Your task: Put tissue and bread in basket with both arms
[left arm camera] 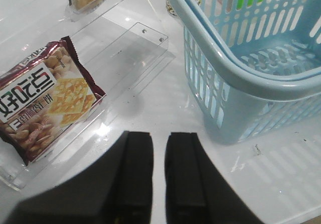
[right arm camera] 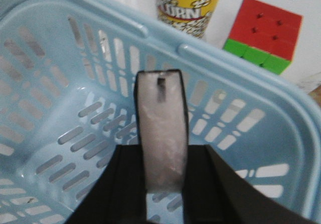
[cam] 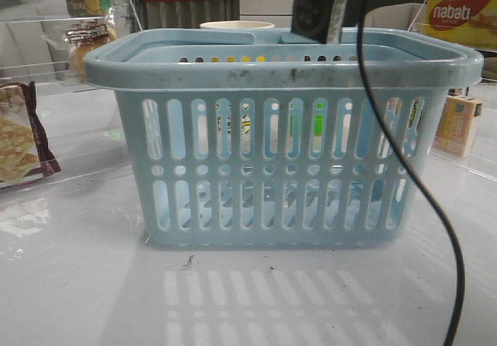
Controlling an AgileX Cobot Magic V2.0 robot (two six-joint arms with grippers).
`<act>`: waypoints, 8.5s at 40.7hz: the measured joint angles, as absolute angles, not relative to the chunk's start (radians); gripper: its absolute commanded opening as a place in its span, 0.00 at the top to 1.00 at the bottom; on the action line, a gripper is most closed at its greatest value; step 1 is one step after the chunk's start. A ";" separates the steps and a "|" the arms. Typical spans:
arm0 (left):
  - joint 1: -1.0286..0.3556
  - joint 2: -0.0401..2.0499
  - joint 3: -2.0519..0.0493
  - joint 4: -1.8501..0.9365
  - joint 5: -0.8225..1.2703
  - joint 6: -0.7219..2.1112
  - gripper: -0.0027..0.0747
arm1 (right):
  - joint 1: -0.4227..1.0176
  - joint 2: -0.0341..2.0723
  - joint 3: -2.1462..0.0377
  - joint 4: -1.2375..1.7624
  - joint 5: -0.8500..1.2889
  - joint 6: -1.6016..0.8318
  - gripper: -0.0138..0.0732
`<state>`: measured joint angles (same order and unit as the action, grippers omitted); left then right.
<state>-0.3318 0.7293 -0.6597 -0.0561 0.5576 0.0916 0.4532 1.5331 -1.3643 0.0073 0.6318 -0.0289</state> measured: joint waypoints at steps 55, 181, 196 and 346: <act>-0.332 0.729 -0.660 -0.056 0.558 0.092 0.80 | 0.497 0.774 -0.700 0.009 0.521 -0.057 0.16; -0.106 2.015 -1.555 -0.176 0.207 0.092 0.79 | 0.497 0.741 -0.668 0.009 0.603 -0.050 0.20; -0.106 1.944 -1.555 -0.176 0.313 0.092 0.85 | 0.497 0.741 -0.668 0.009 0.603 -0.050 0.20; -0.547 0.659 -0.799 -0.040 0.827 0.091 0.85 | 0.497 0.741 -0.668 -0.034 0.628 -0.049 0.68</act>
<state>-0.5474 0.6589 -0.7987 -0.0399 0.8270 0.0908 0.4971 0.7414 -0.6678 -0.0339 0.6278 -0.0486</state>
